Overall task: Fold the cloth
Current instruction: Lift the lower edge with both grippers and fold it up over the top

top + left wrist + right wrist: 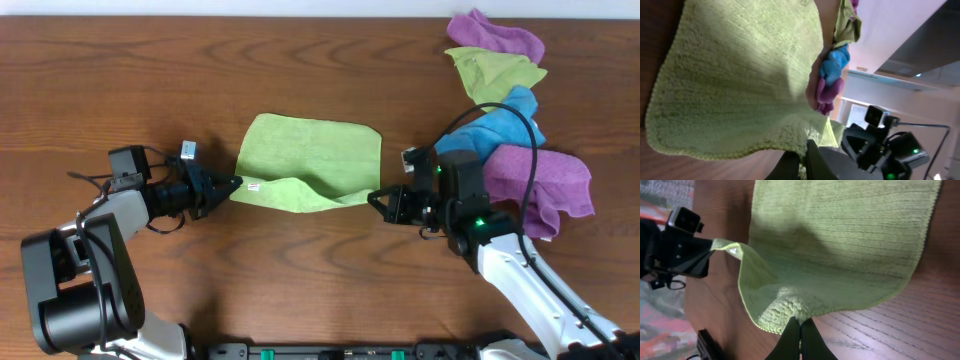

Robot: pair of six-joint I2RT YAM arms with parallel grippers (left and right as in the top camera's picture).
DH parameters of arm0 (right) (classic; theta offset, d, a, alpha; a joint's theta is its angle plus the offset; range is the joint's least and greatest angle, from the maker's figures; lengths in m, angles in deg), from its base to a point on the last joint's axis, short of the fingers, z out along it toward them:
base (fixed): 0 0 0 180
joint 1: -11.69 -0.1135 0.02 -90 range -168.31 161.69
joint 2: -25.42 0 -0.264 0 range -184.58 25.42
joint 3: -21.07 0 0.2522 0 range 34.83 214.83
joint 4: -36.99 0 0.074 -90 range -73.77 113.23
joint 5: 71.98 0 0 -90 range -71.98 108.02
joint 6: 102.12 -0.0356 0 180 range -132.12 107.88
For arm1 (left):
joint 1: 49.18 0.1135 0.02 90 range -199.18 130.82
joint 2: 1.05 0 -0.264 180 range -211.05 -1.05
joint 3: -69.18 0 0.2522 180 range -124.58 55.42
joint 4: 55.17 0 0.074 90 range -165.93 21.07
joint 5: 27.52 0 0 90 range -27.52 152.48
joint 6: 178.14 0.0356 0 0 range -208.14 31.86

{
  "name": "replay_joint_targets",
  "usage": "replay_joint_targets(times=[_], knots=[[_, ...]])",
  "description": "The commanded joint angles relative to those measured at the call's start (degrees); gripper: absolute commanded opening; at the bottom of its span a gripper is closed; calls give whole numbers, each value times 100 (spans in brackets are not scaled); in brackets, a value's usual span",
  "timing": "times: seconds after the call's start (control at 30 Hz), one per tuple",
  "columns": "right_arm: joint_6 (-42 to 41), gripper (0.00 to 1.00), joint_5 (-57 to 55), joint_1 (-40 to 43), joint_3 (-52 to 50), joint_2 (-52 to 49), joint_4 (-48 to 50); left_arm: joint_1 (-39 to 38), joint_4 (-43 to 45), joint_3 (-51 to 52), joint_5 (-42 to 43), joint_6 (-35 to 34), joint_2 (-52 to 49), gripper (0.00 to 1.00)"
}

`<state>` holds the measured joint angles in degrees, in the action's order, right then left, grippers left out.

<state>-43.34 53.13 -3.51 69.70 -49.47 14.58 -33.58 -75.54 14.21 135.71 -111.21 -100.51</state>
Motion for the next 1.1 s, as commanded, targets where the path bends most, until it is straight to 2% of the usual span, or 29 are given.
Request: replay_joint_targets(times=[0.0, 0.2, 0.3, 0.4, 0.5, 0.7, 1.07], knots=[[-114, 2, -247, 17, 92, 22, -11, 9, 188, -31, 109, 192, -50, 6], [-111, 1, -662, 160, 111, -151, 83, -459, 955, -306, -800, -140, -50, 5], [28, 2, -568, 448, 254, -691, 361, -855, 905, -828, -1547, -166, -55, 6], [284, 1, -302, 636, 647, -1228, 365, -914, 599, -1244, -2212, -162, -57, 6], [529, 1, -249, 778, 1117, -1711, 267, -859, 516, -1499, -2507, -160, -87, 6], [914, 2, -118, 1069, 2131, -2645, -103, -859, 516, -2308, -2262, -186, -927, 5], [1069, 2, -120, 1106, 3082, -3504, -125, -866, 505, -3744, -1934, -271, -2232, 5]])
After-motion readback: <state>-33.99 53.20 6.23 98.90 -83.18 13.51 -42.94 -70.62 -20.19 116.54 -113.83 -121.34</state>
